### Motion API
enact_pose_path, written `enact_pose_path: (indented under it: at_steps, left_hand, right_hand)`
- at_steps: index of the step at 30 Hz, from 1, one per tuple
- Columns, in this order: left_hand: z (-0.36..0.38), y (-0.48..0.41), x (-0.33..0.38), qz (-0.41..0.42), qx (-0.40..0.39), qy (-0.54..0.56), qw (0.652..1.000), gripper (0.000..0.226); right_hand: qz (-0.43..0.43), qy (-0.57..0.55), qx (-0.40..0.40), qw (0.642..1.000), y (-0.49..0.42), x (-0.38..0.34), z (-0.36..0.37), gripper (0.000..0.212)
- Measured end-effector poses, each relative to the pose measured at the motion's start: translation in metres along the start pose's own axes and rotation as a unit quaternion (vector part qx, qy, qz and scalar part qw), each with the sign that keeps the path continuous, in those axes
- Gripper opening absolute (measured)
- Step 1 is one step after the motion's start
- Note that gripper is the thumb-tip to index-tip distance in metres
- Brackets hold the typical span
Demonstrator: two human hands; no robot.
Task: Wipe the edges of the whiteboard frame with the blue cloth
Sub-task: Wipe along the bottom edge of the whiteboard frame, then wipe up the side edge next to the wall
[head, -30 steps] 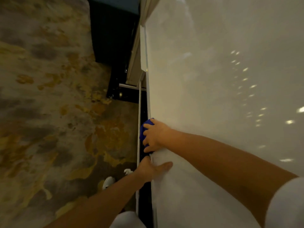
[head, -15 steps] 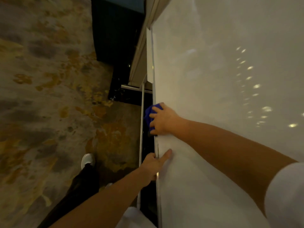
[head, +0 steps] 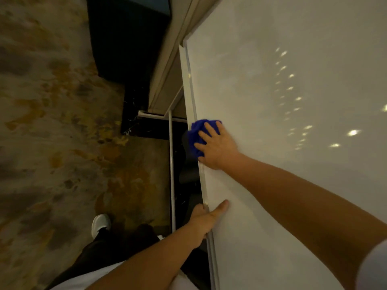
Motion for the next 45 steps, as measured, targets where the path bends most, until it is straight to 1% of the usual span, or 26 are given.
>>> enact_pose_path:
  at_steps: [1, 2, 6, 8, 10, 12, 14, 16, 18, 20, 22, 25, 28, 34, 37, 40, 45]
  left_hand:
    - [-0.003, -0.009, 0.011, 0.01, 0.004, 0.008, 1.0, 0.068]
    - [-0.007, -0.018, 0.025, 0.021, 0.01, 0.016, 1.0, 0.061]
    - [-0.019, -0.064, 0.078, 0.025, 0.025, 0.005, 0.999, 0.044]
    - [-0.016, -0.08, 0.093, 0.026, 0.022, 0.002, 0.999, 0.041]
    - [-0.016, -0.092, 0.101, 0.01, 0.025, -0.001, 1.0, 0.046]
    - [-0.022, -0.11, 0.113, -0.003, 0.012, 0.009, 1.0, 0.062]
    - [-0.033, -0.13, 0.131, -0.023, -0.032, 0.04, 0.998, 0.083]
    - [-0.051, -0.149, 0.15, -0.04, -0.077, 0.061, 0.994, 0.092]
    - [-0.065, -0.166, 0.169, -0.046, -0.093, 0.093, 0.99, 0.101]
    - [-0.074, -0.181, 0.188, -0.051, -0.077, 0.123, 0.988, 0.111]
    - [-0.076, -0.198, 0.218, -0.06, -0.062, 0.133, 0.987, 0.115]
    - [-0.08, -0.226, 0.268, -0.062, -0.051, 0.127, 0.989, 0.105]
    - [-0.085, -0.261, 0.317, -0.053, -0.048, 0.143, 0.987, 0.092]
    - [-0.095, -0.32, 0.408, -0.074, -0.029, 0.131, 0.988, 0.086]
    - [-0.096, -0.34, 0.435, -0.081, -0.011, 0.157, 0.984, 0.085]
    - [-0.095, -0.359, 0.458, -0.072, -0.001, 0.187, 0.98, 0.075]
    - [-0.09, -0.4, 0.484, -0.029, -0.001, 0.191, 0.981, 0.082]
  right_hand:
    - [0.026, -0.005, 0.0, 1.0, -0.012, 0.006, -0.006, 0.063]
    - [0.032, -0.007, -0.004, 0.999, -0.02, 0.005, -0.009, 0.064]
    - [-0.057, -0.005, -0.019, 0.998, -0.021, -0.007, 0.0, 0.066]
    - [-0.074, -0.001, -0.009, 0.997, -0.033, 0.007, -0.002, 0.064]
    - [-0.104, 0.002, -0.017, 0.994, -0.051, 0.016, -0.009, 0.059]
    - [-0.144, -0.023, -0.022, 0.989, -0.076, 0.027, -0.016, 0.053]
    - [-0.176, -0.042, -0.018, 0.983, -0.104, 0.05, -0.024, 0.051]
    - [-0.191, -0.011, 0.009, 0.981, -0.141, 0.071, -0.032, 0.052]
    - [-0.184, 0.023, 0.007, 0.983, -0.171, 0.076, -0.041, 0.054]
    - [-0.169, 0.024, 0.001, 0.985, -0.196, 0.071, -0.049, 0.056]
    - [-0.146, 0.018, 0.017, 0.989, -0.226, 0.079, -0.059, 0.058]
    - [-0.135, 0.01, 0.029, 0.99, -0.273, 0.099, -0.07, 0.06]
    - [-0.114, 0.005, 0.021, 0.993, -0.317, 0.108, -0.086, 0.06]
    - [-0.043, -0.01, -0.022, 0.999, -0.39, 0.125, -0.118, 0.065]
    - [-0.03, -0.018, -0.04, 0.999, -0.413, 0.126, -0.127, 0.066]
    - [-0.036, -0.019, -0.041, 0.998, -0.427, 0.125, -0.125, 0.067]
    - [-0.023, -0.013, -0.006, 1.0, -0.444, 0.134, -0.119, 0.065]
Point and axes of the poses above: each hand's wrist, its own y-axis away from the middle knuckle, its own z-axis out of the palm, x = y × z, the point moved 4 cm from there along -y, towards the middle knuckle, and after that the axes turned 14 degrees about z, right-handed, at the moved point
